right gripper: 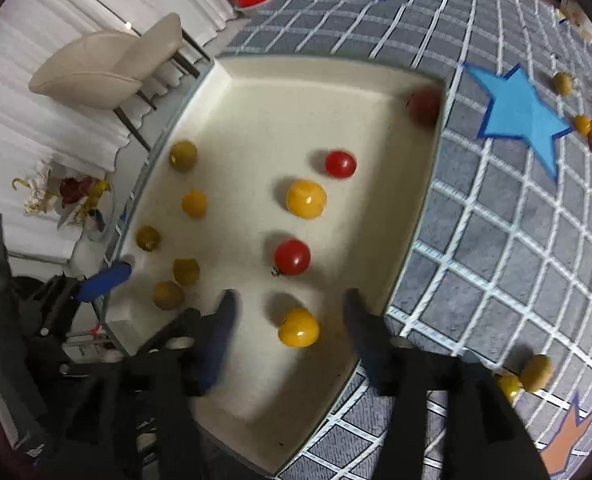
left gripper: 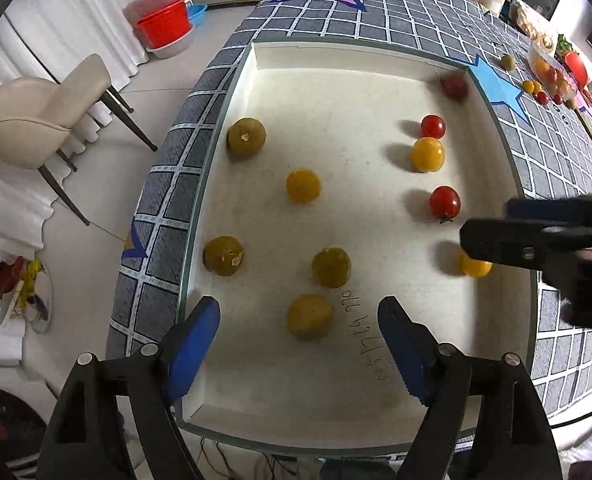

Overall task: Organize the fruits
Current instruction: 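Grasp a red tomato near the glass bowl with the right tool while the left grasps a yellow one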

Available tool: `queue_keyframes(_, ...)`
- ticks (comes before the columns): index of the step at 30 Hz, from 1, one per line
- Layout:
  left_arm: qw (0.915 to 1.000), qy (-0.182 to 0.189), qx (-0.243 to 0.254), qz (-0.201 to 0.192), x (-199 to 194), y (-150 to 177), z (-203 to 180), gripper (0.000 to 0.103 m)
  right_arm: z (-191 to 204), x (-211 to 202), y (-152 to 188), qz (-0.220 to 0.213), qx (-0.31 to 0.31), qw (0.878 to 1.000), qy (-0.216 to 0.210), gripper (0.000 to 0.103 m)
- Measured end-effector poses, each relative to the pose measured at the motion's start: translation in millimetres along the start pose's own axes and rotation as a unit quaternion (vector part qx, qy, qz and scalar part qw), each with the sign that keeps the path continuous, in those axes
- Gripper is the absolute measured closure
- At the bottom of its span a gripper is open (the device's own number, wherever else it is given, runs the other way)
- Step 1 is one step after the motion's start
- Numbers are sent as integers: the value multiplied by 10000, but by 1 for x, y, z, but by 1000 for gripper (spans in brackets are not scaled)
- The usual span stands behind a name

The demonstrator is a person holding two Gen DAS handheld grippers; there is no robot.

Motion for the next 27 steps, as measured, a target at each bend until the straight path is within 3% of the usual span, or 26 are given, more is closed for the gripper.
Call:
queue_keyframes(2,10000,-9,39,-1,-3,-2,0,21,2,-10,-3,-134,54,9999,-75,22)
queue_keyframes(17,9988,51,451,-174,-28,-30,-23,21,-49,-66,15,-462,704,9959,336,21)
queue_keyframes(27,9933,344,937,-586,-64,-75,-68,21,-127,-115,61,-700,1742,9795,729,21)
Point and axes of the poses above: each gripper's, at about its wrist camera, not at the fingertips, and x roughly the way its jaws point, z to its left, y to its underside, the point moved 7 cm from there along x, roughly the way its jaws point, and after that the axes turned 10 degrees about -y, right-handed, at the moved point
